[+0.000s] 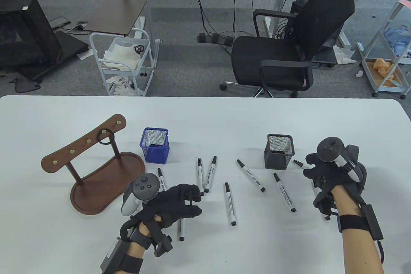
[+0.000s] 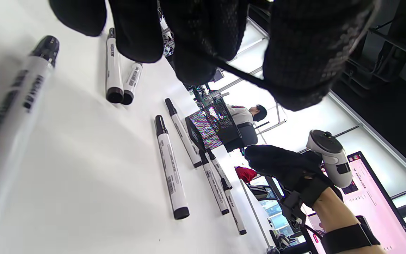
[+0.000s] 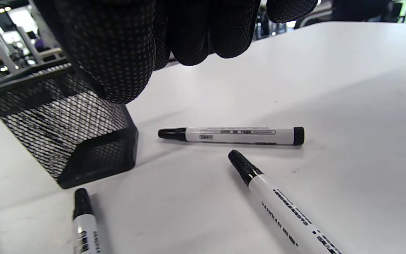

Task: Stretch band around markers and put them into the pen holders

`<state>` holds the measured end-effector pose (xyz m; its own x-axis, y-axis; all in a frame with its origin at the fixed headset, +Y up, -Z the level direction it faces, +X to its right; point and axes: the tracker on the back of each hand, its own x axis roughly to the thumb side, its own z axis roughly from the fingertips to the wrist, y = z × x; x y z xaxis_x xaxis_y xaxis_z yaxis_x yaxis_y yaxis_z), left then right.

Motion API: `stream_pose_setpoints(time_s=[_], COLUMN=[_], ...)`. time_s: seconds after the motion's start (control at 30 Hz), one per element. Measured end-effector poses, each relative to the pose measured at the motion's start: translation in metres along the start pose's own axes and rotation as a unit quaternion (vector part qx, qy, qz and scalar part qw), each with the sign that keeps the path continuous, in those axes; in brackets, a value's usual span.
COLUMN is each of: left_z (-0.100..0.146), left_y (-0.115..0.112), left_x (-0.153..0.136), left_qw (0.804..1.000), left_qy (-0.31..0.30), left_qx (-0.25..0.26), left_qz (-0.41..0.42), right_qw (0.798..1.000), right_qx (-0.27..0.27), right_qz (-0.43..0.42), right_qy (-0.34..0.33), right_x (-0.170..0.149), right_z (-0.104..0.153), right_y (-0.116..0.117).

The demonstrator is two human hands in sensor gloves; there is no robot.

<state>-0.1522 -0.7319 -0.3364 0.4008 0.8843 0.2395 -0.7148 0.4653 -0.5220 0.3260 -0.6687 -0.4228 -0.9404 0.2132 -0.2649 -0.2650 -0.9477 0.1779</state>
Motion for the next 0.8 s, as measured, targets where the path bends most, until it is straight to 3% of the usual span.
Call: stream_pose_setpoints(time_s=[0.37,0.8], left_z=[0.001,0.002], left_y=[0.002,0.004], left_x=[0.001,0.001], left_qw=[1.000,1.000], left_qy=[0.000,-0.002], left_qx=[0.002,0.006], left_qz=[-0.001,0.000], right_qw=[0.997,0.992], right_qx=[0.009,0.022], right_qz=[0.032,0.070], right_qy=[0.071,0.100], right_x=[-0.010,-0.009], right_z=[-0.047,-0.069], right_y=[0.027,0.048])
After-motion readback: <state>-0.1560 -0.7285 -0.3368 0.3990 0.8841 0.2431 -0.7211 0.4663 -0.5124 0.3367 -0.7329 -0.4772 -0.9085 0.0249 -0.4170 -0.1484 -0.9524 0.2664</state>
